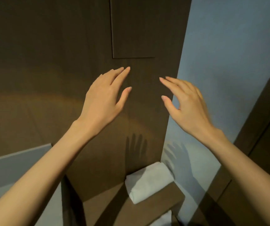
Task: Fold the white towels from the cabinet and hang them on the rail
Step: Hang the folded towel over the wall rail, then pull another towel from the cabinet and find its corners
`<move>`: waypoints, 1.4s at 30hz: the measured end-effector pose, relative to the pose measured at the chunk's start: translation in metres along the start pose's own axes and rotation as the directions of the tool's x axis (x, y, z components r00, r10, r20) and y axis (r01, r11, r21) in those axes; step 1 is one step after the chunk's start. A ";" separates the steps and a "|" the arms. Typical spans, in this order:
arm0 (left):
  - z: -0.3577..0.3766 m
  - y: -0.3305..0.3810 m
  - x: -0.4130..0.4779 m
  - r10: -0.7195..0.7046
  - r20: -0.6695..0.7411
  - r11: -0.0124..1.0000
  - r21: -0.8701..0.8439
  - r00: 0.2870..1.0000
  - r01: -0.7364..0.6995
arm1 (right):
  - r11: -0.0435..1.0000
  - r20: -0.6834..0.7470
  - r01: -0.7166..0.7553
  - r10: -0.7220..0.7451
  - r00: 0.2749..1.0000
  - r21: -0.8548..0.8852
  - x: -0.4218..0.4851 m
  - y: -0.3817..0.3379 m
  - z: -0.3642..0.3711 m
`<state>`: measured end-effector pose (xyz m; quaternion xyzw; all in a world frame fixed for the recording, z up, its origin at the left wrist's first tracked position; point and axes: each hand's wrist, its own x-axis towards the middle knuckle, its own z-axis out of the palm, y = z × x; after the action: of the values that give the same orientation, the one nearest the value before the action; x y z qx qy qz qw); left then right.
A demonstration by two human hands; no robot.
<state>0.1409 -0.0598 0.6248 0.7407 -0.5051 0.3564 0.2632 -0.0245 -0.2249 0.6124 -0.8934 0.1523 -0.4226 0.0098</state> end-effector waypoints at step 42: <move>0.409 0.051 -0.656 -0.442 0.690 0.874 0.187 0.572 0.449 | 0.959 0.762 -0.277 0.134 0.634 0.062 -0.659 0.130 0.442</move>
<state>0.0453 -0.0170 -0.1427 0.9208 -0.3654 -0.0398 0.1302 -0.1170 -0.2130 -0.1864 -0.9598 0.1981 -0.0241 0.1972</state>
